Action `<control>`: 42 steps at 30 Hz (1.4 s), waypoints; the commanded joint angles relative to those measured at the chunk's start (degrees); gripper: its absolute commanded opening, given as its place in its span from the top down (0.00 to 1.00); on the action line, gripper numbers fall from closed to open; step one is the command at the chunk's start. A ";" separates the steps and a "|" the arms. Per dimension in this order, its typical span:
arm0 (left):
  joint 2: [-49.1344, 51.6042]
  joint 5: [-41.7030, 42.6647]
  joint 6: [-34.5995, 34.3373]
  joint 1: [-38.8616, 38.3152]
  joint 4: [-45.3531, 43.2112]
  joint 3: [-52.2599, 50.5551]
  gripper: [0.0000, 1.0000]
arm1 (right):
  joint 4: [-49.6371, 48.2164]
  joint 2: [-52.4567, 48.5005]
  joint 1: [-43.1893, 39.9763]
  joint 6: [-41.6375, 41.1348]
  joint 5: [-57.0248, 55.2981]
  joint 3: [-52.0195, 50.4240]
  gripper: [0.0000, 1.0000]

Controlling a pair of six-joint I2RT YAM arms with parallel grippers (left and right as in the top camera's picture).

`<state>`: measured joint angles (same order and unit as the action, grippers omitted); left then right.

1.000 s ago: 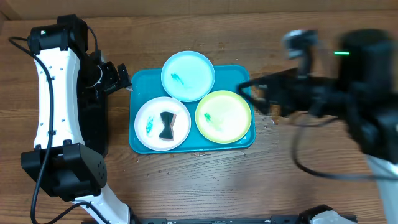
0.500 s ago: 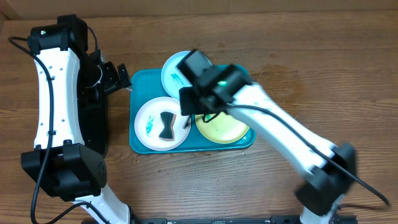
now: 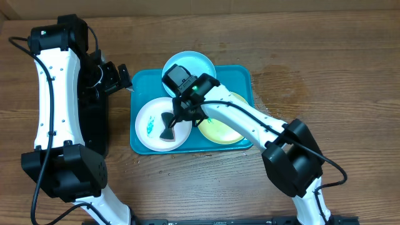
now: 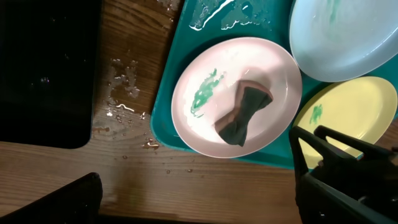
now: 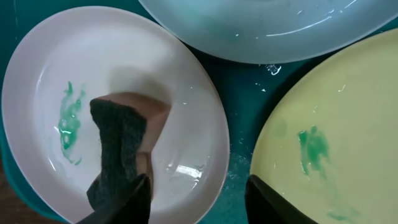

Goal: Clean dirty plates on tray and stack at the side
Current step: 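Reach the right gripper to the white plate rim and grip it, then regrasp the sponge with the left gripper and scrub the white plate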

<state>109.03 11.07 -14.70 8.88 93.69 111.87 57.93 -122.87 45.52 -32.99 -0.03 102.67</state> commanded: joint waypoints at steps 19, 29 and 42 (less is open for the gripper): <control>-0.39 -0.11 -0.09 -0.02 -0.07 0.02 0.00 | -1.75 -5.86 1.51 -0.24 -1.40 -0.17 0.51; -0.39 1.68 2.93 -1.51 -2.54 -4.15 0.17 | -4.31 -6.27 1.49 -3.13 -1.42 -4.24 0.67; -0.39 7.08 2.62 -3.41 -13.66 -17.62 0.65 | -3.72 -6.27 1.40 -2.78 0.11 -4.50 0.82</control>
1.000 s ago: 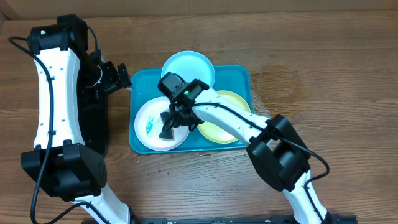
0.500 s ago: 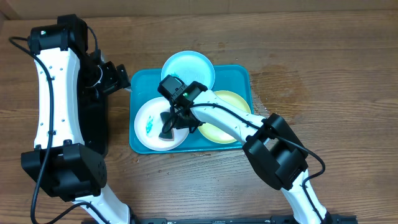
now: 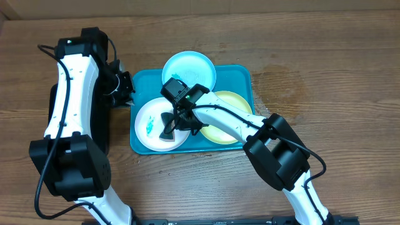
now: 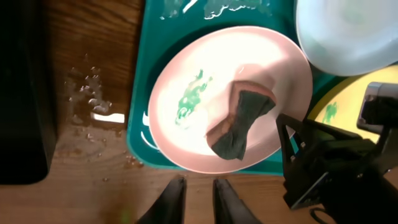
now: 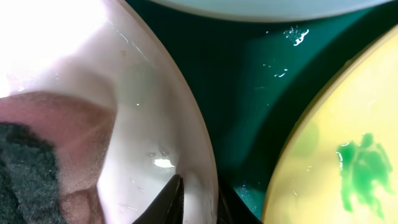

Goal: Clean dirty plates on tray and stack at the side
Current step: 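Regrasp the sponge with the left gripper and scrub the white plate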

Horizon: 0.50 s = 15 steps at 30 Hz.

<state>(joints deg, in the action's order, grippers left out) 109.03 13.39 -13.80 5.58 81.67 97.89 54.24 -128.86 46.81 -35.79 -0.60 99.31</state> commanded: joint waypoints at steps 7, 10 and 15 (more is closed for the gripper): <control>-0.39 16.35 12.00 -1.81 -11.13 -16.72 0.46 | -0.44 -0.28 0.00 0.00 0.68 -1.14 0.82; -0.39 16.44 12.59 -2.93 -15.34 -20.72 0.44 | -0.44 -0.28 0.00 0.00 0.68 -1.14 0.82; -0.28 14.45 11.43 -4.35 -21.31 -24.68 0.44 | -0.44 -0.28 0.00 0.00 0.68 -1.14 0.82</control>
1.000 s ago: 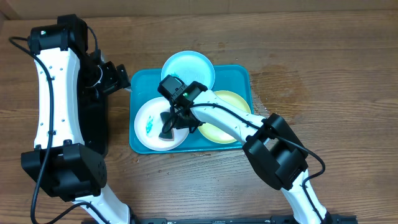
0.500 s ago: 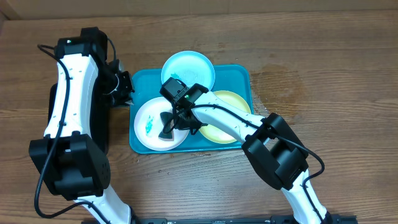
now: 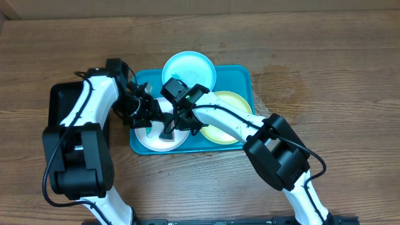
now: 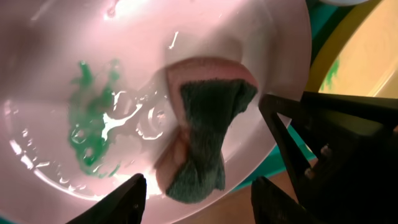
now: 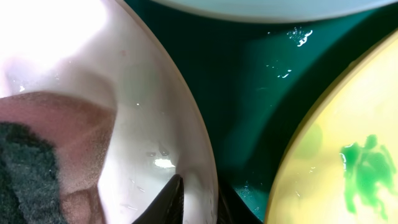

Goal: Clean dirty plates on tray and stack at the side
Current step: 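Regrasp the sponge with the left gripper and scrub the white plate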

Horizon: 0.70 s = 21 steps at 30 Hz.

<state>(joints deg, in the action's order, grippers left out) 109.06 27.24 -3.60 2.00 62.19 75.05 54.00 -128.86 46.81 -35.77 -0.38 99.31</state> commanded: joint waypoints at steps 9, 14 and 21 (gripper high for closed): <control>0.33 -1.20 1.22 -2.67 -7.34 -3.28 0.44 | -0.24 -0.28 0.00 -0.02 0.46 -1.14 0.82; 1.31 -1.92 0.81 -3.23 -8.09 -3.65 0.46 | -0.24 -0.28 0.00 -0.02 0.44 -1.14 0.82; 4.46 -1.92 0.81 -4.35 -8.72 -3.65 0.58 | -0.35 -0.28 0.00 0.17 0.44 -1.14 0.82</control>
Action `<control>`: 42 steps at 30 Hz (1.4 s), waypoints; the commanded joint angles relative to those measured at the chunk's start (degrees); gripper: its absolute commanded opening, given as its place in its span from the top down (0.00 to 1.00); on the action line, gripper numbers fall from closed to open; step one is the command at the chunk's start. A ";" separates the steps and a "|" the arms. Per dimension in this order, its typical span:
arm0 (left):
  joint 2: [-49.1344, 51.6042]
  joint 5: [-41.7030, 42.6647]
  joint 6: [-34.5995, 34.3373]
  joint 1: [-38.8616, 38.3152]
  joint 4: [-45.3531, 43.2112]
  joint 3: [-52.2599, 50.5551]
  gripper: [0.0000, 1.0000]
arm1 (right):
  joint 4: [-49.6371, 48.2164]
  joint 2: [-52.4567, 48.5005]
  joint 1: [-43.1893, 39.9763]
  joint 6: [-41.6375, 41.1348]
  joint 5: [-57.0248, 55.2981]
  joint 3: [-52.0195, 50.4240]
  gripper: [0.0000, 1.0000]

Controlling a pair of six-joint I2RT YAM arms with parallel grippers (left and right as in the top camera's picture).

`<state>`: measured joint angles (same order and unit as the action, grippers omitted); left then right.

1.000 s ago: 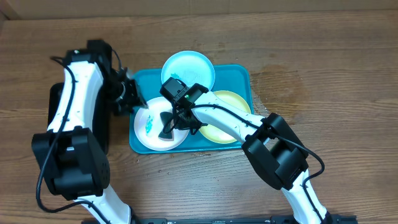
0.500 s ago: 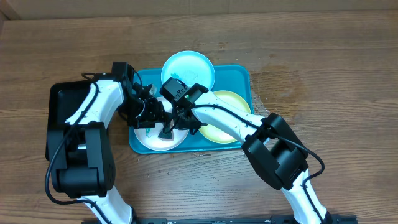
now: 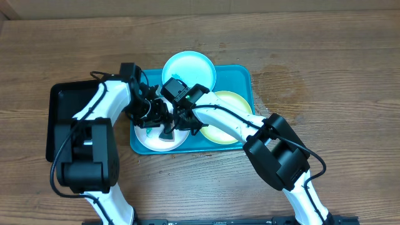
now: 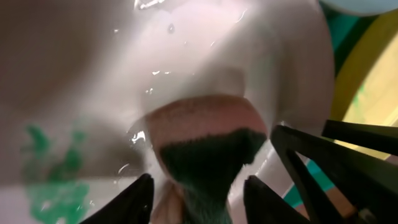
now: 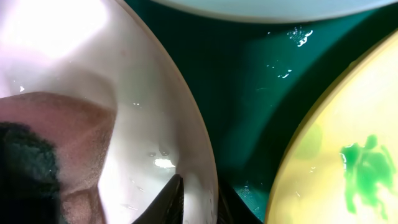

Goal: Clean dirty plates on tray and stack at the side
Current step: 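Regrasp the sponge with the left gripper and scrub the white plate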

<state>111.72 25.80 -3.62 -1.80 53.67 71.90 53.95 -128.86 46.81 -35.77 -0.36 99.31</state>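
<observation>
A pale pink plate (image 3: 149, 130) with a green smear (image 4: 50, 168) lies in the front left of the teal tray (image 3: 240, 75). On it sits a pink sponge with a dark scouring side (image 4: 202, 149). My left gripper (image 4: 199, 182) is open, low over the plate, with one finger on each side of the sponge. My right gripper (image 5: 200, 198) is shut on the pink plate's right rim, one finger inside and one under the edge. A yellow plate (image 5: 348, 124) with a green smear lies to the right. A light blue plate (image 3: 190, 67) sits at the tray's back.
A black bin (image 3: 65, 119) stands on the wooden table left of the tray. Water drops lie on the tray floor between the plates. Both arms crowd the tray's left half, with the right arm lying across the yellow plate.
My left gripper has come lower and closer to the sponge, which now lies between its open fingers. The right gripper has kept its hold on the plate's rim.
At first my left gripper hung by the black bin and my right gripper stood open over the pink plate's right edge. Then the right was shut on the rim and the left, shut, was near the tray. Later the left stood open over the plate, and now straddles the sponge.
</observation>
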 commanded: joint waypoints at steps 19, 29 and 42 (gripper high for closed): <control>1.81 -50.21 -15.74 0.00 -2.69 -0.22 0.96 | -0.37 -0.28 0.00 0.22 0.39 -1.14 0.82; 1.73 -36.83 -13.22 -0.07 2.58 11.10 0.96 | -0.72 -0.28 0.00 1.46 0.42 -1.14 0.82; 2.56 -2.38 -4.72 -0.11 -4.74 6.01 0.96 | -1.18 -0.28 0.00 1.49 0.44 -1.14 0.82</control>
<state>113.27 18.11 -9.87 -1.89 49.47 80.40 52.60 -128.86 47.00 -34.48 1.34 99.18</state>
